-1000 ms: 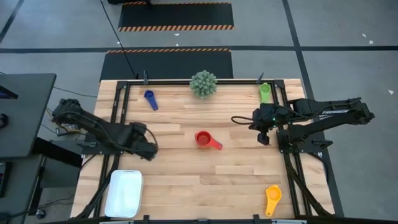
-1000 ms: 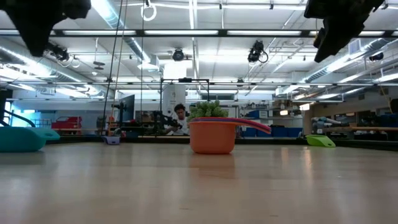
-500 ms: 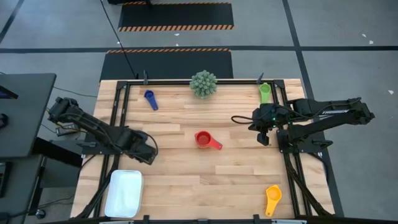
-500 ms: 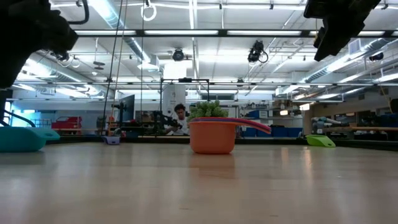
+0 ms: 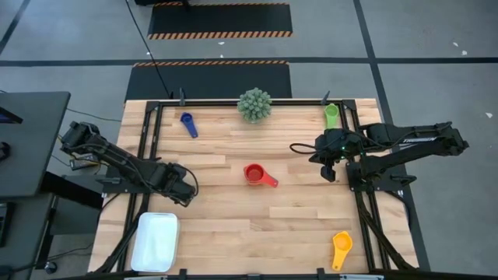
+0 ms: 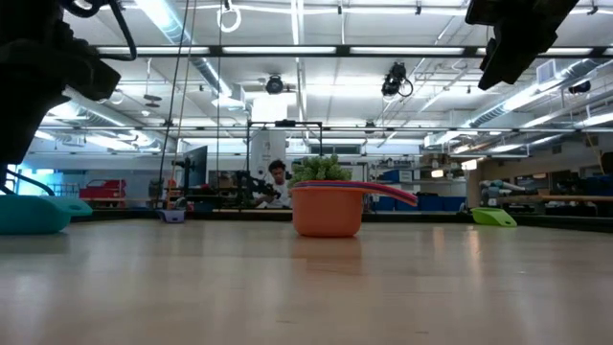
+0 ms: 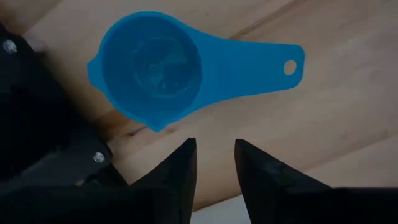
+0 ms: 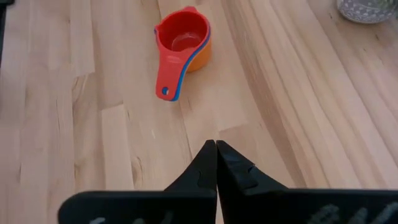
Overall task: Nest measuring cups in basket
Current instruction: Stack the light blue measuring cup on top of the red measuring cup
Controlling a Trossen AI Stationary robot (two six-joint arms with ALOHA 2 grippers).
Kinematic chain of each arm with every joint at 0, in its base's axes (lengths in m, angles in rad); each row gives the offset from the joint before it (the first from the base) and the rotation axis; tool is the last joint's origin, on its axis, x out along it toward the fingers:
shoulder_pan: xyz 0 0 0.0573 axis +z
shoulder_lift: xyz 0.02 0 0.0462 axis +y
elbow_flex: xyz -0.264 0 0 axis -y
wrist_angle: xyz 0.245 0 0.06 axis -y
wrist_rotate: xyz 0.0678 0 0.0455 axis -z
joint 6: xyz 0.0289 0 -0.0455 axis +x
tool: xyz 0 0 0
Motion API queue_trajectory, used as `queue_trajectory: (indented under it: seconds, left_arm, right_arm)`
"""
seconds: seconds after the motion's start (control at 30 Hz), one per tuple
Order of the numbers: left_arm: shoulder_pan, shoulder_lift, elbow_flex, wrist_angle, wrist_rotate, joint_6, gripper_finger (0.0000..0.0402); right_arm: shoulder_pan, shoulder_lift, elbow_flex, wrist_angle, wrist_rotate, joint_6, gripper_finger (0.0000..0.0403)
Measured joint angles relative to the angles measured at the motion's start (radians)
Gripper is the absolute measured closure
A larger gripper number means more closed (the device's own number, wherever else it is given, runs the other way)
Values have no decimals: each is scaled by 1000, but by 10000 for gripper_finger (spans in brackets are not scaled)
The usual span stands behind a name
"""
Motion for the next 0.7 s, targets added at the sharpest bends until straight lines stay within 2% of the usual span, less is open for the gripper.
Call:
queue_trajectory:
  seconds: [0.3, 0.57, 0.7]
  left_arm:
    - [43, 23, -3, -2, -2, 137, 285]
    - [87, 119, -3, -1, 4, 209, 285]
    - [107, 172, -3, 3, 51, 280, 285]
  right_arm:
    - [0, 0, 0, 11, 15, -2, 401]
    - [0, 0, 0, 16, 16, 0, 401]
    - [0, 0, 0, 33, 16, 0, 401]
